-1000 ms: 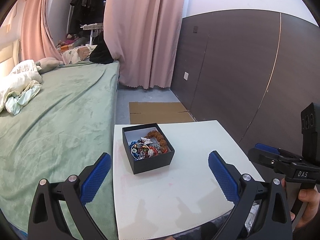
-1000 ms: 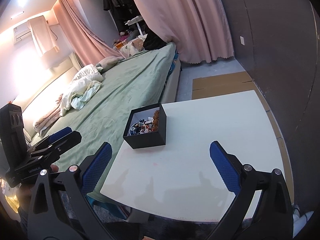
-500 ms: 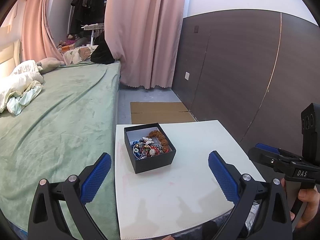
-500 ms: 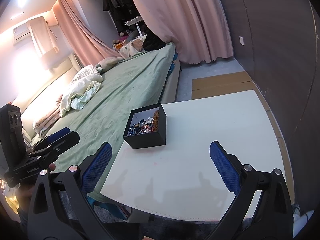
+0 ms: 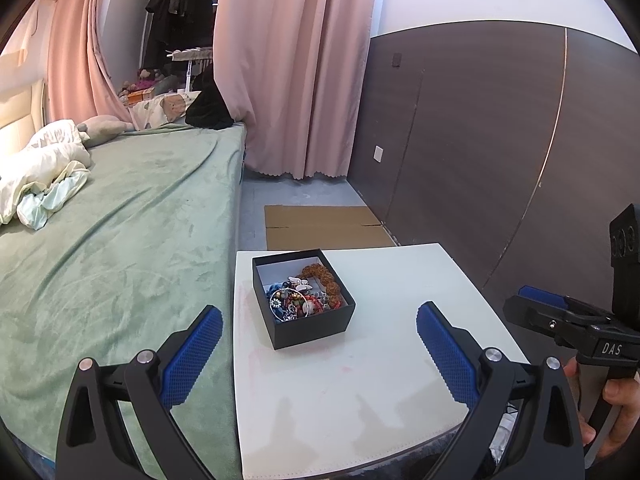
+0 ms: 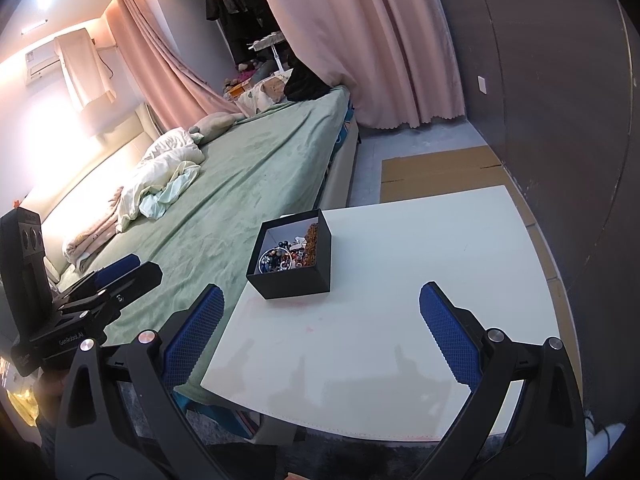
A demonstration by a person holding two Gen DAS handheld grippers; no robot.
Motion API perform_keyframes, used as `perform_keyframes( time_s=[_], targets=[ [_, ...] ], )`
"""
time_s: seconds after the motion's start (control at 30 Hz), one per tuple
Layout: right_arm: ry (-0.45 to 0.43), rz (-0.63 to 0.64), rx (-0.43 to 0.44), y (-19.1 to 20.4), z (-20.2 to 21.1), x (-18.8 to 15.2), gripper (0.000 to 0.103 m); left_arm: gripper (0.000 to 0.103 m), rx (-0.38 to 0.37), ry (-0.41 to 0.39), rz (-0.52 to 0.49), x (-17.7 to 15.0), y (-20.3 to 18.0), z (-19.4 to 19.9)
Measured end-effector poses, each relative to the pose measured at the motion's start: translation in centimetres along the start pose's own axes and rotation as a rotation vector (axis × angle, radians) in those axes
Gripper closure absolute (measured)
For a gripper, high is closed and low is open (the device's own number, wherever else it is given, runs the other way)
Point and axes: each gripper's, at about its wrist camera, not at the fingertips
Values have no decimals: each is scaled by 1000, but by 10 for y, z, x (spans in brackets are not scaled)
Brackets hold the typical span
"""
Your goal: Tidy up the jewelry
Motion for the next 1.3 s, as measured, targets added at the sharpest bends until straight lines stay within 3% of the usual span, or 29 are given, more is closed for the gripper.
perform_keyframes(
  time_s=[1.3],
  targets=[
    [11, 3, -15, -2, -1, -3, 5, 8, 19, -8, 3, -2, 1, 5]
  ],
)
Point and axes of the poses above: each gripper's, at about its wrist camera, not at the fingertips, and z roughly against the way its jaws point, y to its left, x to its top, and after that the axes turned 1 degree about x, right-handed
